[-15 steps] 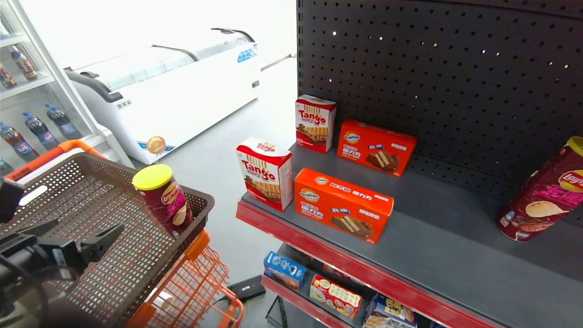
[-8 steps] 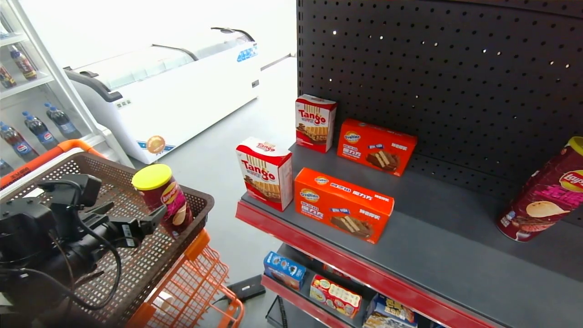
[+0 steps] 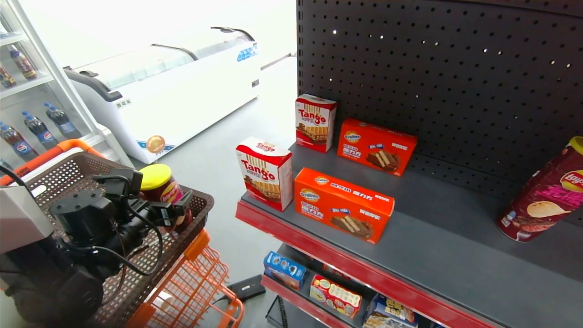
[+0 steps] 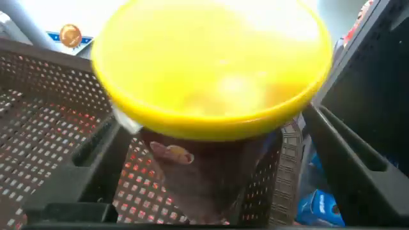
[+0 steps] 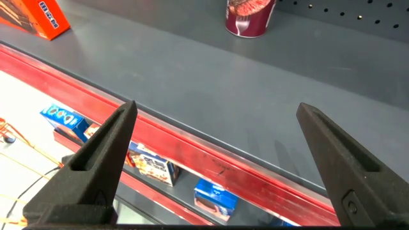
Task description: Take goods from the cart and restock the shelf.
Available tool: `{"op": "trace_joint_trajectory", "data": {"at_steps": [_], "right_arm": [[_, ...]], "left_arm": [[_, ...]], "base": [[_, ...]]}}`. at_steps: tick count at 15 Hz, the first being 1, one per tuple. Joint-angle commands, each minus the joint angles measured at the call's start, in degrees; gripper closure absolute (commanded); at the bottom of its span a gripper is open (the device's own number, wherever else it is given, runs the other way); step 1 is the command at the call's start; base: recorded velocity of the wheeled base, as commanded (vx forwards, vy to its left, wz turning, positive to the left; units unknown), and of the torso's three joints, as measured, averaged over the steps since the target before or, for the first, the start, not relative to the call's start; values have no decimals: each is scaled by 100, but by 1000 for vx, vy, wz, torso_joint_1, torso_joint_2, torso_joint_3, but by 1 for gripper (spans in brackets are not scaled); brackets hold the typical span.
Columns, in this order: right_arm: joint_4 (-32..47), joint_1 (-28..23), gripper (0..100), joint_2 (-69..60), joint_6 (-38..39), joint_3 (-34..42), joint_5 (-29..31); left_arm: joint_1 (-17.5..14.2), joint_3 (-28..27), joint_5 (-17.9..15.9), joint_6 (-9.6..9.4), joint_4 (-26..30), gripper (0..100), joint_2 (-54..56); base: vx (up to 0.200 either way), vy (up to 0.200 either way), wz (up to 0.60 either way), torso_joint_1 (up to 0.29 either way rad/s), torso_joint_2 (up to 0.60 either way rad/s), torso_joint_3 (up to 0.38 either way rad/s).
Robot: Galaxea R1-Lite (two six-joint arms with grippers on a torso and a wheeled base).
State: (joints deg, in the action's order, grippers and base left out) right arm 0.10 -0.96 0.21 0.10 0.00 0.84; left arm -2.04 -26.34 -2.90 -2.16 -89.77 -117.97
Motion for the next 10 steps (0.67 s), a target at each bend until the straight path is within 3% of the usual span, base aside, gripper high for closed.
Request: {"op": "trace_joint_trajectory", "data": {"at_steps": [1,3,4,10], "right_arm": [[-1,0,0,6,-10,0,4],[-1,0,0,6,-1,0,4],[-1,0,0,-3,-1,0,4],[-1,0,0,-3,-1,0,4]], "left_arm": [[-16,-284,9,-13,-23,0,-402],[-16,-495,18,-22,-23,0,-490],[-7,-538,44,-13,-23,100,-525],[45,-574,44,-22,-23,100,-481]], "base": [[0,0,0,0,0,0],[0,0,0,0,0,0],[0,0,0,0,0,0],[0,0,0,0,0,0]]}}
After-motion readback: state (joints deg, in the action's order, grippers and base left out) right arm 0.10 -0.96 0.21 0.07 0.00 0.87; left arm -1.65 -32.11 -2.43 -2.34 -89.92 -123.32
